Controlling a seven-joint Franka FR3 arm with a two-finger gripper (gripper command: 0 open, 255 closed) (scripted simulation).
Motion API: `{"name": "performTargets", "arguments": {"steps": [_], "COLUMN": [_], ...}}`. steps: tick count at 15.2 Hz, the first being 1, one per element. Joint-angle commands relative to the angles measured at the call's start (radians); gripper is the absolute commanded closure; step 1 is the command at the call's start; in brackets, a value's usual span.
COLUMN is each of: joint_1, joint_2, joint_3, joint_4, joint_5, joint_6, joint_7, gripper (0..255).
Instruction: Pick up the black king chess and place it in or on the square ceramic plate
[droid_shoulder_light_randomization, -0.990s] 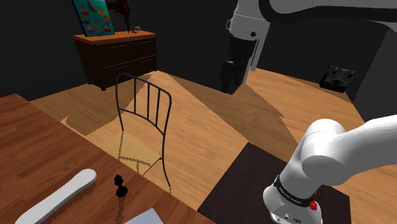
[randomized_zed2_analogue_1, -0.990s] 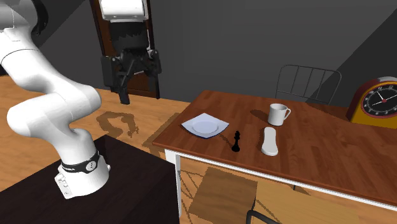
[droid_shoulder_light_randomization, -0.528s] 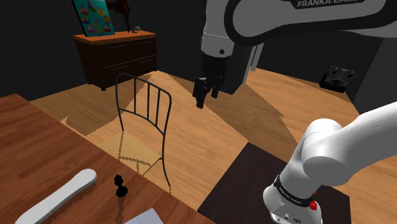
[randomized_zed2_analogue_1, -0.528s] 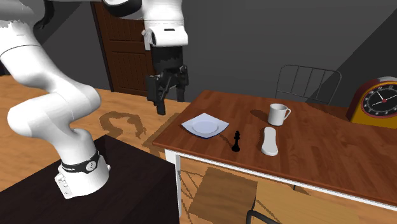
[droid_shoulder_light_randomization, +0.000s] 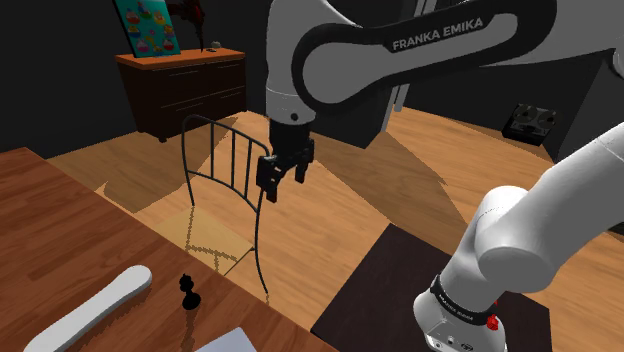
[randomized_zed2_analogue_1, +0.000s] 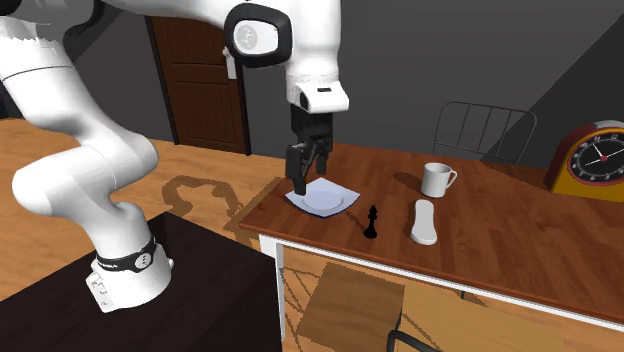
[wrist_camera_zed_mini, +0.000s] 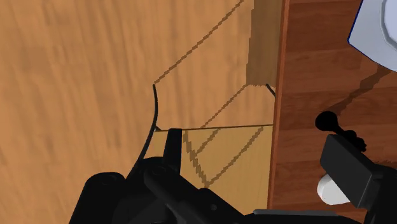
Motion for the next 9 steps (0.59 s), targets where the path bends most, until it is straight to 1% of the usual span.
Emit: {"name": "performTargets", "arguments": {"steps": [1,5,9], "joint_1": [0.004,0.018,0.04], "joint_2": [0.069,0.214,0.367], "joint_3": [0.025,0.075,0.111], "joint_4": [0.029,0.1,0.19], "joint_5": [-0.003,-0.025,-0.067], "joint_6": [0.034,0.093,0.138], "joint_7": [0.03,0.102,0.179], "gripper": [0,0,0]}}
